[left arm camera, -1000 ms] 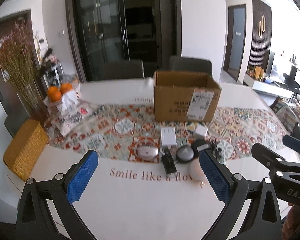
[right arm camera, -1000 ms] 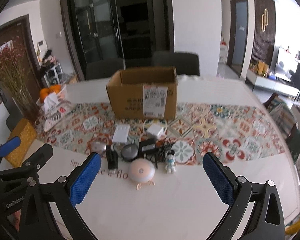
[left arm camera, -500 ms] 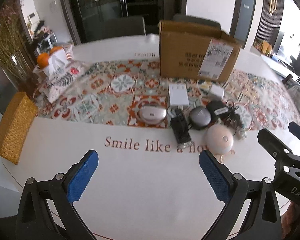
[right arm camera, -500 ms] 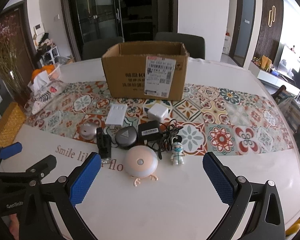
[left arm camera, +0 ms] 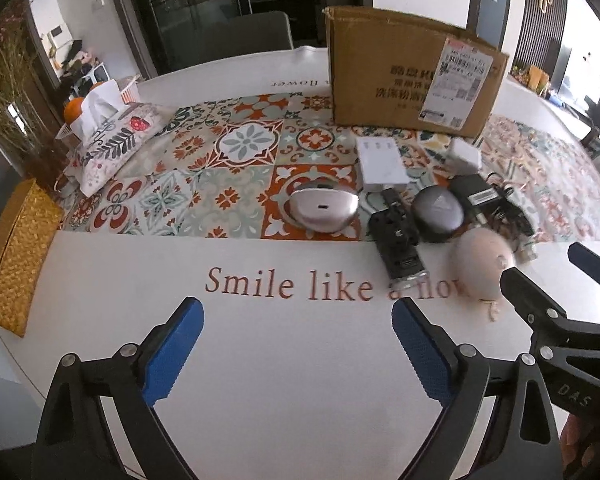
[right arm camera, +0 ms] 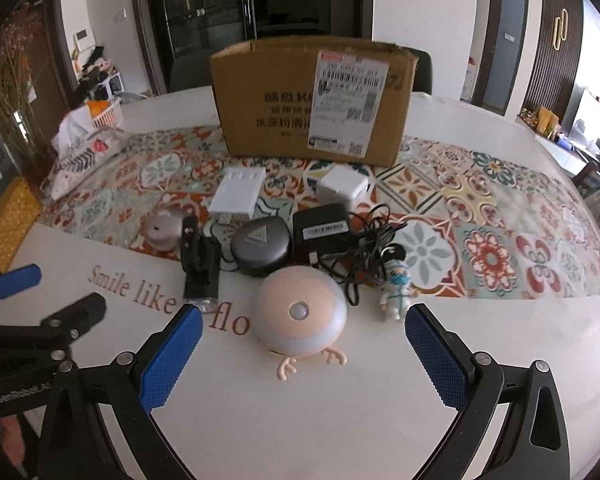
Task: Organize rigid objects
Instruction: 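Move the right tool to the peach night-light and close around it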
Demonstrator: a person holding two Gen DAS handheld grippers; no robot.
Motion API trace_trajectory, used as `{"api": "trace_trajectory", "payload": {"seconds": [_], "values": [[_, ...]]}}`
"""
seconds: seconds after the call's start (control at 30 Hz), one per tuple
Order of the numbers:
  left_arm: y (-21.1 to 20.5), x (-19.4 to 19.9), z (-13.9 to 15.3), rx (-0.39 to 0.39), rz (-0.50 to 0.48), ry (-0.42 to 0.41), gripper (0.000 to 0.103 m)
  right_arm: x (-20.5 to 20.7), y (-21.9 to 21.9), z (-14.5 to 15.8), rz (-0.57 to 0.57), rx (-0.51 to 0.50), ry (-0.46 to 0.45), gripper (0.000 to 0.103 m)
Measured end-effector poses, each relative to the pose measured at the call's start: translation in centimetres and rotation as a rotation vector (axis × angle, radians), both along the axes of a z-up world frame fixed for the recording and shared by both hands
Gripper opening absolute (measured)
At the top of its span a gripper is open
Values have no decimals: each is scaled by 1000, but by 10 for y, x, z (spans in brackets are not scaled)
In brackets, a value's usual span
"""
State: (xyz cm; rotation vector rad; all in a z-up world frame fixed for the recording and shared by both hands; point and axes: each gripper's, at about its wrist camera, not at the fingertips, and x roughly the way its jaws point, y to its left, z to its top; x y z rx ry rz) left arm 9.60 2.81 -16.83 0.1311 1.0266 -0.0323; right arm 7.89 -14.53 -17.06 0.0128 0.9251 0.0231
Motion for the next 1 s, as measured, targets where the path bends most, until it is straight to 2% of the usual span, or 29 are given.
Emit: {"api": "trace_trajectory", "payload": {"seconds": [0.3,0.47,0.63,0.97,1.0], "values": [[6,12,-27,40,-27,7,96,15,8,-37,-12,-2,19,96],[7,18,-38,44,-46,8,96,18,10,-46,-17,-18,9,94],[7,19,-45,55,-57,11,96,25,11,-58,-18,-13,19,88],[9,21,-50,55,-65,-9,96,30,13,-65,-26,-25,10,82],[9,21,-50,49,-66,-10,96,29,12,-65,-28,-23,7,79]]}}
